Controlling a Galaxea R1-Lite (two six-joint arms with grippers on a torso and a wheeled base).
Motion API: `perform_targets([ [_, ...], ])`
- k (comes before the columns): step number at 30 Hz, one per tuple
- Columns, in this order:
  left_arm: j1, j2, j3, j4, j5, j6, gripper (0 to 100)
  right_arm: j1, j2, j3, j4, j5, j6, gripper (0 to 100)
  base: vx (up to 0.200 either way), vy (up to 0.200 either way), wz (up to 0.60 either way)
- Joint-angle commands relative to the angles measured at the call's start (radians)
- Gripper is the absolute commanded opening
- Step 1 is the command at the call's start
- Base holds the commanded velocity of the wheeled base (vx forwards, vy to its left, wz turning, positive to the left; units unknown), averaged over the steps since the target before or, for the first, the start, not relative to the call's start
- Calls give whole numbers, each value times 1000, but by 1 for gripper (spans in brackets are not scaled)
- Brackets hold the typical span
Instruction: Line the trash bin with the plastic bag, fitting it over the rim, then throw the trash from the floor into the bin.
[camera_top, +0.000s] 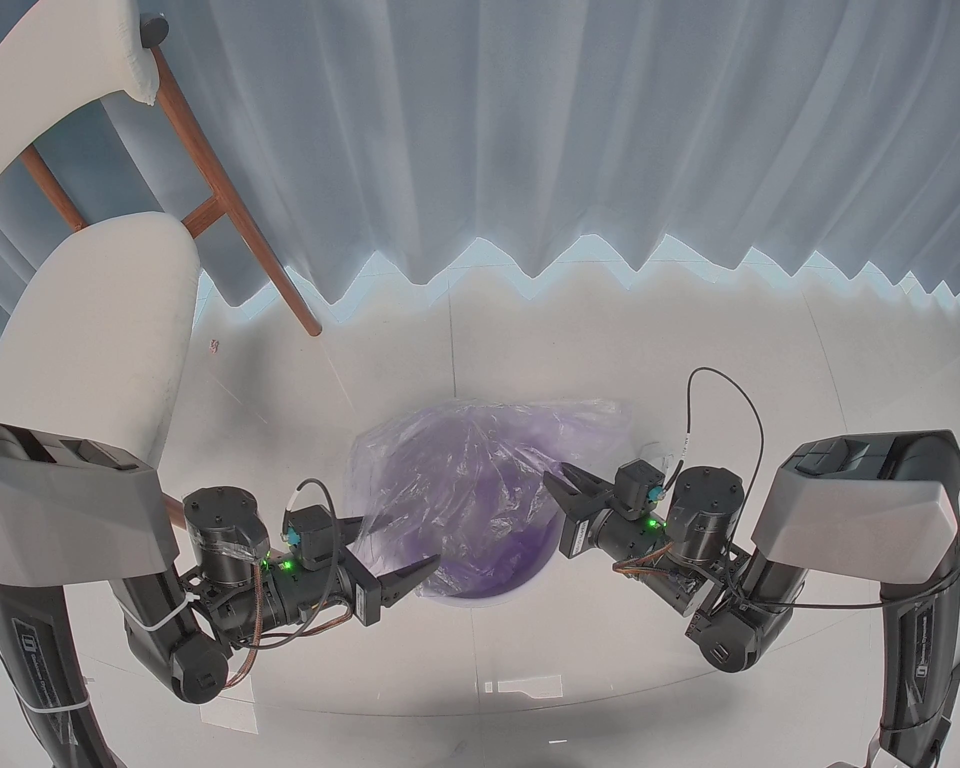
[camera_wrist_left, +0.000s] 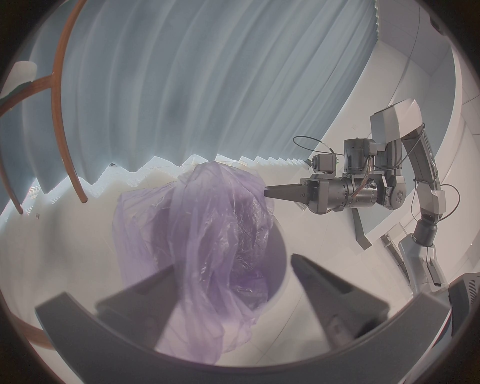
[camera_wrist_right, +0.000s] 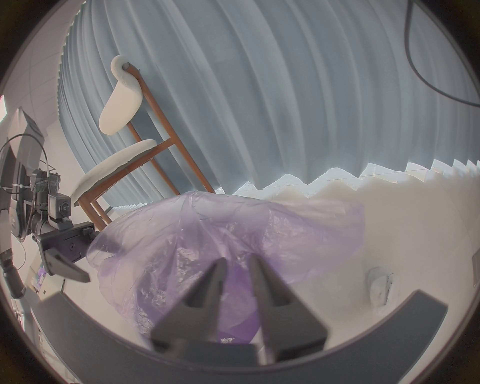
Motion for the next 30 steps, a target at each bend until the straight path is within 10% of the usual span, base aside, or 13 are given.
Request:
perform_targets([
  [1,-4,-5,6,-1,0,2,0,2,-20,22,-18,-3,0,0,0,0,0],
  [15,15,-37,101,-1,-32,17,0,74,-240,346,-18,-1,86,0,0,0,0],
  [30,92,19,333,2,-241,141,0,117,-82,516,-18,-53,287,0,0,0,0],
])
